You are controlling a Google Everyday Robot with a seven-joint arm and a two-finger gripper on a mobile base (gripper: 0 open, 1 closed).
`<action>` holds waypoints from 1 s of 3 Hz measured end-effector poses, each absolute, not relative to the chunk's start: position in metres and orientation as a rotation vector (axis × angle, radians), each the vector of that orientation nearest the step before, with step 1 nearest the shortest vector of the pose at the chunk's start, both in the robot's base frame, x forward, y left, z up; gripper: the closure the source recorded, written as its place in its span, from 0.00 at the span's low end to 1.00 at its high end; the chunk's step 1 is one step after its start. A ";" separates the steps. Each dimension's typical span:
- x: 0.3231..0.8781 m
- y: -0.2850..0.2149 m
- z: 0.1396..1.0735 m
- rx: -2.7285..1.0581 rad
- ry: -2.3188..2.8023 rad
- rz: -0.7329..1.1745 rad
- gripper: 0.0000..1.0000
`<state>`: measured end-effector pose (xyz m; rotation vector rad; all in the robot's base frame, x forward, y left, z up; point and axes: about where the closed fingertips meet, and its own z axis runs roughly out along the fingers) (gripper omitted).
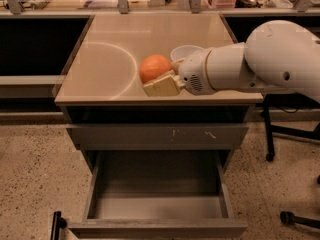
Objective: Place orange into middle drawer
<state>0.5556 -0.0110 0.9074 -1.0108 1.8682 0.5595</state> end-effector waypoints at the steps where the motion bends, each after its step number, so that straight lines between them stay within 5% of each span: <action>1: 0.543 -0.017 0.881 -0.912 1.905 0.598 1.00; 3: 0.496 -0.035 0.800 -0.614 1.993 0.663 1.00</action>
Offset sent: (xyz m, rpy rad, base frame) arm -0.0946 -0.0459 -0.1925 0.3436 0.2672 -0.4087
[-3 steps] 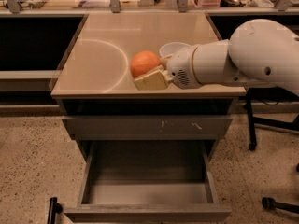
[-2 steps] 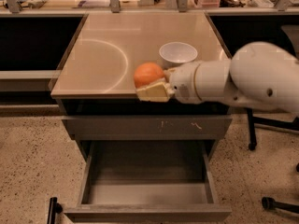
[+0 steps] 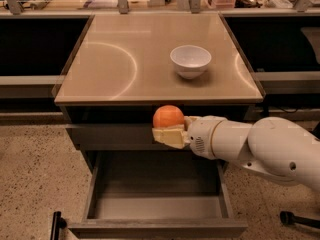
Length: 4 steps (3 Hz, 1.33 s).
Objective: Place orange into middle drawer
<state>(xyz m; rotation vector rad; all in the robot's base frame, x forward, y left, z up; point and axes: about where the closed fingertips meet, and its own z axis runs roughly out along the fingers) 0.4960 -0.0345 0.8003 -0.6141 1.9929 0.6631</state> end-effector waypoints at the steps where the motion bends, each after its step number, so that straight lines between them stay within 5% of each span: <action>1: 0.496 -0.035 0.800 -0.614 1.993 0.663 1.00; 4: 0.493 -0.100 0.678 -0.282 2.079 0.802 1.00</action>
Offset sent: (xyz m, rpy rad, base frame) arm -0.0028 -0.0482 -0.0639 0.1002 0.1232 -0.2169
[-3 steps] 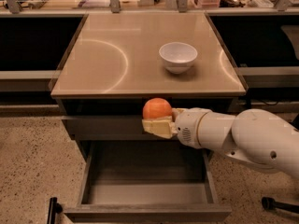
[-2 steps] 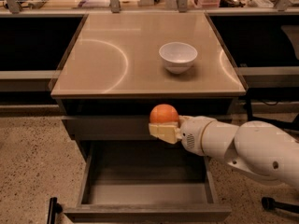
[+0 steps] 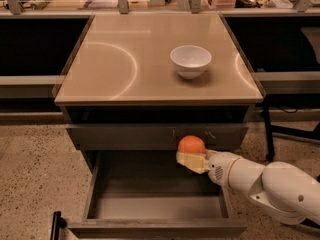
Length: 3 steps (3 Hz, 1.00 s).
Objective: Place orange into middle drawer
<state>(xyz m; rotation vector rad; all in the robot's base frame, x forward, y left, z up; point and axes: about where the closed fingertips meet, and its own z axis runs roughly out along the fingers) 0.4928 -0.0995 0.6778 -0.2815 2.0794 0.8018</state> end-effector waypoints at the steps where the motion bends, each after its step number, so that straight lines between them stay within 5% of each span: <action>1: 0.492 -0.097 0.664 -0.260 2.086 0.842 1.00; 3: 0.491 -0.095 0.634 -0.256 2.110 0.932 1.00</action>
Offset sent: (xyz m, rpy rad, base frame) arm -0.0011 0.0029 -0.0141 0.0312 0.0225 0.0032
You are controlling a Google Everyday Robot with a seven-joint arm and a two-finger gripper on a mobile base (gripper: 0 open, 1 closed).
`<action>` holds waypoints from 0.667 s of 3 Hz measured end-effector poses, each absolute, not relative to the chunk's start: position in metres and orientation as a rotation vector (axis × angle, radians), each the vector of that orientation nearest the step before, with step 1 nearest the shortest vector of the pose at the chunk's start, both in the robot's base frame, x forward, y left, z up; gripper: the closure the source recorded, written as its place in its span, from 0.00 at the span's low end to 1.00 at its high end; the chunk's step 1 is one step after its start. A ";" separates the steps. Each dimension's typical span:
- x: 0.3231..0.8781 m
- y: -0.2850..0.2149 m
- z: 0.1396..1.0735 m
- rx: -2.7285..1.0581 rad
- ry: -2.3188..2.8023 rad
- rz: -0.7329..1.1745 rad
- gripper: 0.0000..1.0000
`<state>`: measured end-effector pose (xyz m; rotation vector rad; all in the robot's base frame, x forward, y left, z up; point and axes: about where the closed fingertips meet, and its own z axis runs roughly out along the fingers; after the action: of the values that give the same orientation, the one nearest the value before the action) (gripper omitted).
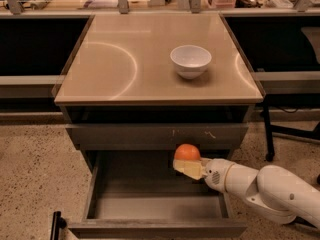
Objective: Place orange into middle drawer
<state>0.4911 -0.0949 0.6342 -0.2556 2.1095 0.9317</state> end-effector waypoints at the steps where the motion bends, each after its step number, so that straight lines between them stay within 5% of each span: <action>1: 0.491 -0.089 0.576 -0.246 2.171 1.021 1.00; 2: 0.491 -0.089 0.529 -0.253 2.233 1.026 1.00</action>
Offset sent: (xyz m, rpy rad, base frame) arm 0.0016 0.0004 -0.1625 -0.0176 0.2073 0.0709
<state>0.4913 -0.0892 0.5295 -0.2533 2.2334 1.0258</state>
